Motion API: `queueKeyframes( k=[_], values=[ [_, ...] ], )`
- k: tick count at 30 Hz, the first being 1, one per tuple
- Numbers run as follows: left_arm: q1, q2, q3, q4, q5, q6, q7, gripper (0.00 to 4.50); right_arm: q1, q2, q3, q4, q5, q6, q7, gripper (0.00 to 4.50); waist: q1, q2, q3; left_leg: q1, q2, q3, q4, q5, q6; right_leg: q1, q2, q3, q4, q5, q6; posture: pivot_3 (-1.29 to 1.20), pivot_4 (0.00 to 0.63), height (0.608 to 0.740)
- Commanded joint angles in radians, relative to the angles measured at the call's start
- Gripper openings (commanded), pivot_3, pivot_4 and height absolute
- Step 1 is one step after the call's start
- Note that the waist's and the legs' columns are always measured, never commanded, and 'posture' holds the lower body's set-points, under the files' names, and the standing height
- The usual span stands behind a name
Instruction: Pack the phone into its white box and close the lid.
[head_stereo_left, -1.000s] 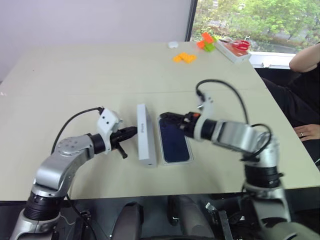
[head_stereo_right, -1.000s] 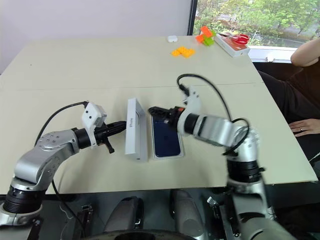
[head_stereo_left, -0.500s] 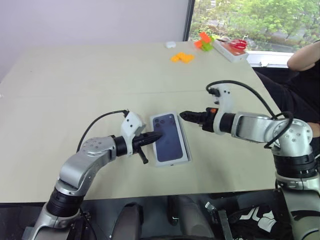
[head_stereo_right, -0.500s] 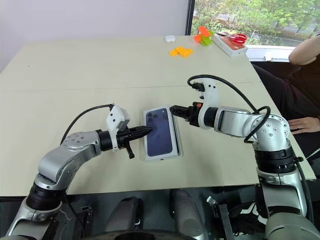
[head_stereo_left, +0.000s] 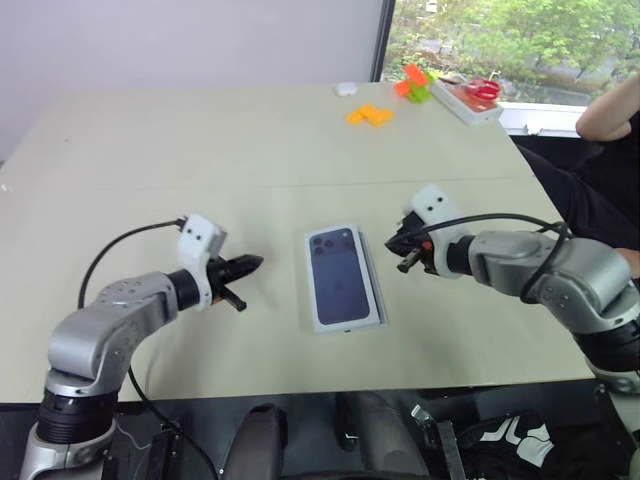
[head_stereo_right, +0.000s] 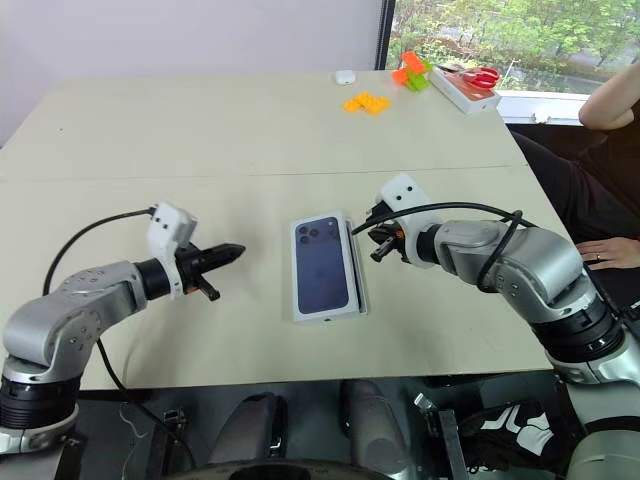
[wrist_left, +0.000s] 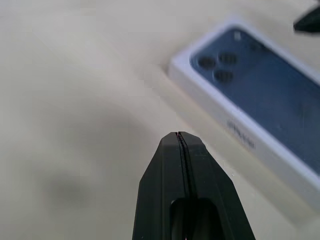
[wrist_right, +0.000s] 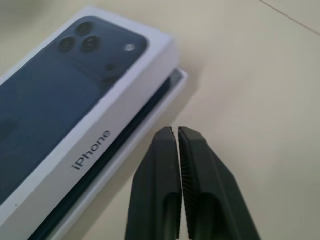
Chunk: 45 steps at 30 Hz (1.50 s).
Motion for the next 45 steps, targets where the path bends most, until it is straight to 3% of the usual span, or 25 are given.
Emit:
queueKeyframes(
  k=[1, 11, 19, 30, 45],
  values=[
    [-0.003, 0.017, -0.12, -0.045, 0.062, -0.022, -0.006, 0.0, 0.001, -0.015, 0.028, -0.048, -0.113, -0.028, 0.071, 0.02, 0.003, 0.0, 0.0, 0.0, 0.0, 0.0, 0.0, 0.0, 0.0, 0.0, 0.0, 0.0, 0.0, 0.0, 0.0, 0.0, 0.15, 0.74],
    [-0.069, -0.063, -0.227, -0.032, 0.095, -0.022, 0.016, 0.0, 0.042, 0.037, 0.028, -0.109, -0.221, 0.015, 0.17, 0.02, 0.017, 0.0, 0.0, 0.0, 0.0, 0.0, 0.0, 0.0, 0.0, 0.0, 0.001, 0.0, 0.001, 0.0, 0.0, 0.0, 0.15, 0.74],
    [-0.101, -0.153, -0.217, -0.038, 0.067, -0.01, 0.031, 0.0, 0.063, 0.053, 0.011, -0.141, -0.267, 0.046, 0.219, 0.02, 0.018, 0.0, 0.0, 0.0, 0.0, 0.0, 0.0, 0.0, 0.0, 0.0, 0.001, 0.0, 0.001, 0.0, 0.0, 0.0, 0.15, 0.74],
    [-0.106, -0.207, -0.196, -0.064, 0.043, 0.01, 0.035, 0.0, 0.084, 0.076, 0.001, -0.141, -0.318, 0.065, 0.248, 0.02, 0.019, 0.0, 0.0, 0.001, 0.0, 0.0, 0.001, 0.0, 0.0, 0.0, 0.001, 0.0, 0.001, 0.0, 0.0, 0.0, 0.15, 0.74],
    [-0.07, -0.134, -0.193, -0.062, 0.073, -0.006, 0.002, 0.0, 0.125, 0.057, -0.026, -0.155, -0.384, 0.05, 0.294, 0.02, 0.017, 0.0, 0.0, 0.001, 0.0, -0.001, 0.001, 0.0, 0.0, 0.001, 0.002, 0.0, 0.002, 0.001, 0.001, 0.0, 0.15, 0.74]
  ],
)
